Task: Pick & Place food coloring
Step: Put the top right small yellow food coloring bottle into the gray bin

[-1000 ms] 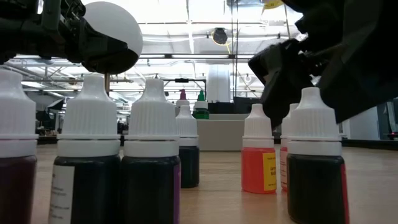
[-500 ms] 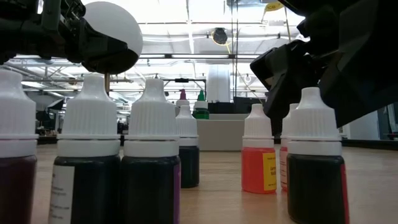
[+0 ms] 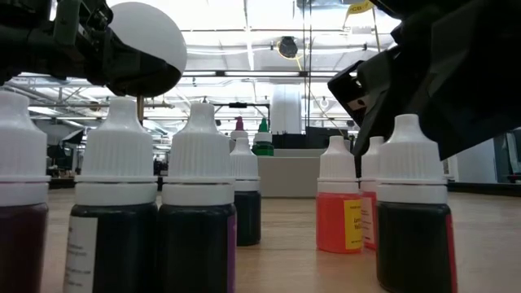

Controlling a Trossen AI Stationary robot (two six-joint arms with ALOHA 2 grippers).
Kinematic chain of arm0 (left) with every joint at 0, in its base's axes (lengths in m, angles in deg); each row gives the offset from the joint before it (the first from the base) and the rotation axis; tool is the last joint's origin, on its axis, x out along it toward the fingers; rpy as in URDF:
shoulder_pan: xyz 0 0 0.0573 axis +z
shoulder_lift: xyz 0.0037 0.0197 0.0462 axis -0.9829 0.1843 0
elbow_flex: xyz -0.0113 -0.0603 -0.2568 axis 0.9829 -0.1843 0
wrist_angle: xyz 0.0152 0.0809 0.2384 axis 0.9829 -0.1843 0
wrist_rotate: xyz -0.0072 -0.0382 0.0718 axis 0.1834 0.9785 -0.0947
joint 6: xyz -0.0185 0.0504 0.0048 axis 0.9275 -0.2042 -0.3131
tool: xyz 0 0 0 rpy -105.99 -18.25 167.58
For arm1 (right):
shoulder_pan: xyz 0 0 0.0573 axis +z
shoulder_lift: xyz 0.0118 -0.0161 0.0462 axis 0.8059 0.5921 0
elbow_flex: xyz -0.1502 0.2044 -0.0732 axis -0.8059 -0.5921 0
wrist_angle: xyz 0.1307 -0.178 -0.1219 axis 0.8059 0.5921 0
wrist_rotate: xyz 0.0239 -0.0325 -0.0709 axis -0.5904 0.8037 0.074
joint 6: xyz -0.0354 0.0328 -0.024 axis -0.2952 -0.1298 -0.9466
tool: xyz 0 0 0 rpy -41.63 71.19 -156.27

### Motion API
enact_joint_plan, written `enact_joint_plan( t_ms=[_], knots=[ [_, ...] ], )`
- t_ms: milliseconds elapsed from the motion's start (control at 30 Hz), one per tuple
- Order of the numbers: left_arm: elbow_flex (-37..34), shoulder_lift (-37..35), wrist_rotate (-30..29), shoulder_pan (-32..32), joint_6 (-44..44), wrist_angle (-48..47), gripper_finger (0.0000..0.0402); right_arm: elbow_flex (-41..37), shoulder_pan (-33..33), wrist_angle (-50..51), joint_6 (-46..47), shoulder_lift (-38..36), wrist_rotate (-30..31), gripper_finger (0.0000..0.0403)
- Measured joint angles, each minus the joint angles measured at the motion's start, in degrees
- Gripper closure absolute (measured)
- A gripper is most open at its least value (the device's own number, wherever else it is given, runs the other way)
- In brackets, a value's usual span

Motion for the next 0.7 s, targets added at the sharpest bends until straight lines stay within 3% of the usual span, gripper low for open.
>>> enact_joint_plan(
  t_ms=[167, 700],
  knots=[
    [0.00, -0.01, -0.04, 0.00, 0.00, -0.12, 0.0364, 0.00, 0.00, -0.09, -0.75, 0.00, 0.00, 0.0360],
    [0.00, 0.00, -0.07, -0.02, 0.00, -0.99, 0.0364, 0.02, 0.22, 1.73, -2.54, -4.01, 0.11, 0.0358]
  ],
)
